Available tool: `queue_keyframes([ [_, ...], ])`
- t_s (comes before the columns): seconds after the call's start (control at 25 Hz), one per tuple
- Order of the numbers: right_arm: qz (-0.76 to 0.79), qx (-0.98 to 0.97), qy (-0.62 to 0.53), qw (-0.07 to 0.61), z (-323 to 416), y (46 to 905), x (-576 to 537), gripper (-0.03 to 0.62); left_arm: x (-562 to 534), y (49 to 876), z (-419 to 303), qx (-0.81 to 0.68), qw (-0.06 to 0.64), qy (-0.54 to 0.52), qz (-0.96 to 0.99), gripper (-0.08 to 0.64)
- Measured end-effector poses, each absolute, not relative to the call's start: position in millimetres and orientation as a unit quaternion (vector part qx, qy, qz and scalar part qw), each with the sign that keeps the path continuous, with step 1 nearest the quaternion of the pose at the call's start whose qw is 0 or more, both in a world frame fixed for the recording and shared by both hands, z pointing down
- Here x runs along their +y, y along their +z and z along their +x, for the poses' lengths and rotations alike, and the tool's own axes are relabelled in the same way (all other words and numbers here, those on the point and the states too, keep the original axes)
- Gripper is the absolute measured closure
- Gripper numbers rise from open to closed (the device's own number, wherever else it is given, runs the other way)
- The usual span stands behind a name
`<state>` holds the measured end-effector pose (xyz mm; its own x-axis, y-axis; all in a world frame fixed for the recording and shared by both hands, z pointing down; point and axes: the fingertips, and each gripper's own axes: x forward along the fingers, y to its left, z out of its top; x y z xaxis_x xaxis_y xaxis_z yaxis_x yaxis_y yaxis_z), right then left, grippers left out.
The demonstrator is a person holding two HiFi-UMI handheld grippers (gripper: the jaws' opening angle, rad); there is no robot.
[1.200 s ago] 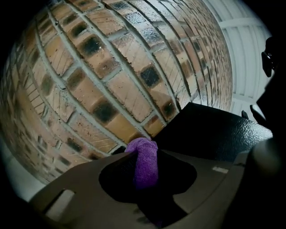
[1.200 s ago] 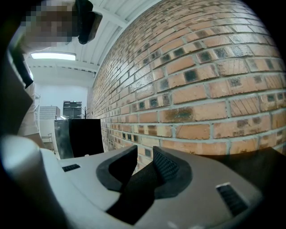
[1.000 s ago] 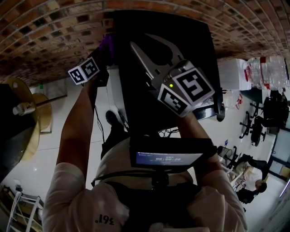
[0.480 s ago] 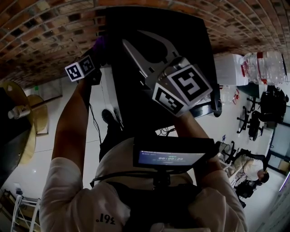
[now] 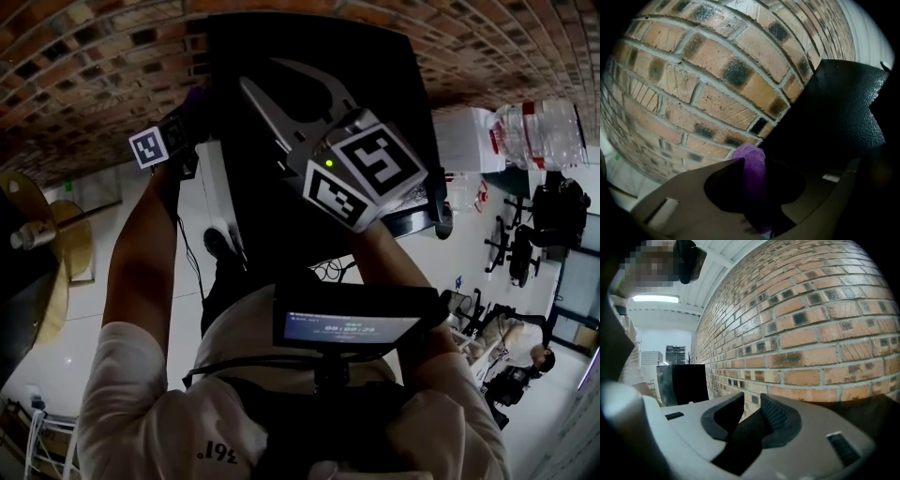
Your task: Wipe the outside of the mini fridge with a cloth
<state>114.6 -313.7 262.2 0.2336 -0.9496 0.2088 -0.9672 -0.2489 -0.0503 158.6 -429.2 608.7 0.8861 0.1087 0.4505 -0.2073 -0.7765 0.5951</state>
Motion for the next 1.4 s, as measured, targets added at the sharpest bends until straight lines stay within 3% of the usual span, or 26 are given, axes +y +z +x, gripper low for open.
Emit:
queue_keyframes([
  [0.24,0.785,-0.611,0.096,0.043,115.7,260.6,-312.3,0.488,-441.9,597.5,138.4,-0.034,0.337,0.215,0.916,0.440],
  [0.88,0.783,-0.614,0.092,0.040,116.9,260.0,-312.9,0.488,-399.8,376.5,85.1,0.085,0.398,0.017,0.913,0.440],
  [1.4,0.783,-0.614,0.093,0.042,116.4,259.4,-313.4,0.488,-366.0,301.8,57.3,0.131,0.463,-0.049,0.875,0.439],
])
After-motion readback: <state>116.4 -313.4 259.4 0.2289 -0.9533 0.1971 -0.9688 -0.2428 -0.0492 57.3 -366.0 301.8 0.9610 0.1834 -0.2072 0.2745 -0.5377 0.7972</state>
